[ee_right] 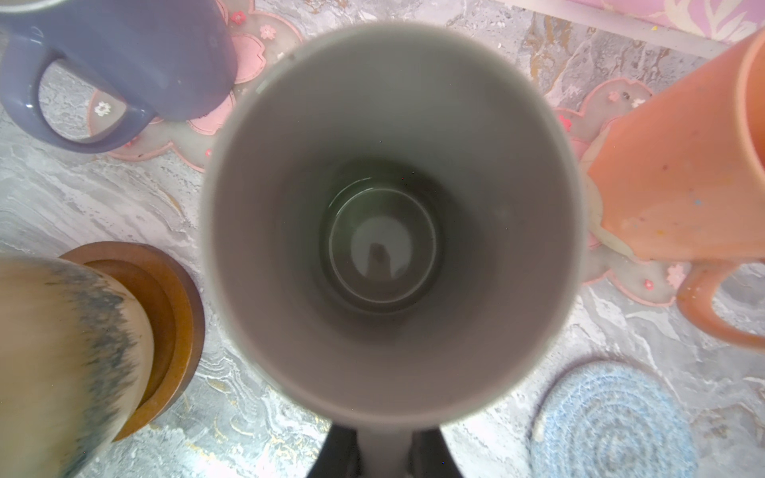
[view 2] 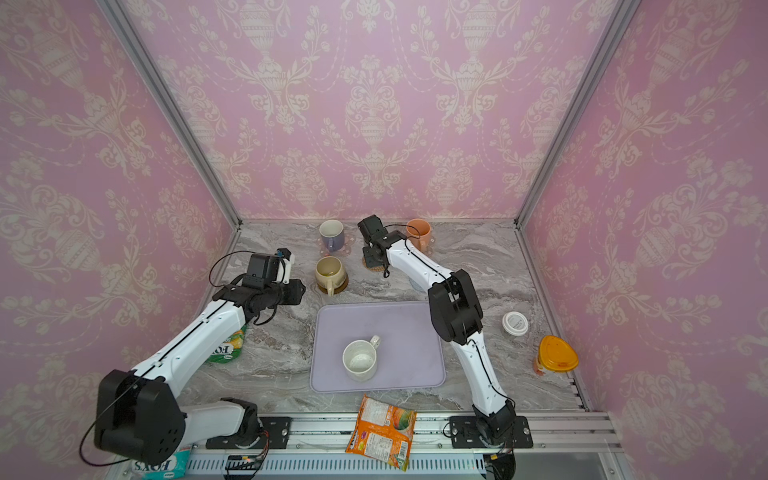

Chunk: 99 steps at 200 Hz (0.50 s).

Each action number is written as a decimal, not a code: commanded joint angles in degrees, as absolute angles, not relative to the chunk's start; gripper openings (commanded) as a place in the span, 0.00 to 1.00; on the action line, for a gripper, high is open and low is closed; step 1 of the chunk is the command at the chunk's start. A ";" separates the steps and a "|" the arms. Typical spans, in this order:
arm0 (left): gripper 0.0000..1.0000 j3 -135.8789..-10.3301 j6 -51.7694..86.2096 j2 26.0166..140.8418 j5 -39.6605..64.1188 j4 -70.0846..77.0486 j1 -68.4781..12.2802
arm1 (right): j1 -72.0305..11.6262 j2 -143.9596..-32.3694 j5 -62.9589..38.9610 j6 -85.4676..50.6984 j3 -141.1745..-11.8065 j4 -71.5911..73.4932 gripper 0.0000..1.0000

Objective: Place cups on coasters
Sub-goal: Place the cup on the coaster.

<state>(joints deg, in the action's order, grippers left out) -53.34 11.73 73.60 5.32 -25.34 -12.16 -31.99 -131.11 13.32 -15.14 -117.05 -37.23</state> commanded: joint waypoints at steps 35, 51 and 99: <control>0.41 -55.01 12.75 74.00 6.50 -25.44 -11.68 | -31.90 -130.96 13.37 -16.35 -118.54 -35.25 0.00; 0.41 -55.07 12.82 74.09 6.59 -25.51 -11.70 | -31.88 -131.21 12.76 -16.19 -118.63 -35.57 0.00; 0.41 -55.36 12.79 74.01 6.59 -25.67 -11.63 | -31.90 -131.93 12.46 -16.35 -119.30 -36.73 0.00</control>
<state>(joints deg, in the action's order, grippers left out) -53.65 11.73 73.60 5.72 -25.34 -12.16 -31.99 -131.28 11.94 -15.27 -117.05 -38.79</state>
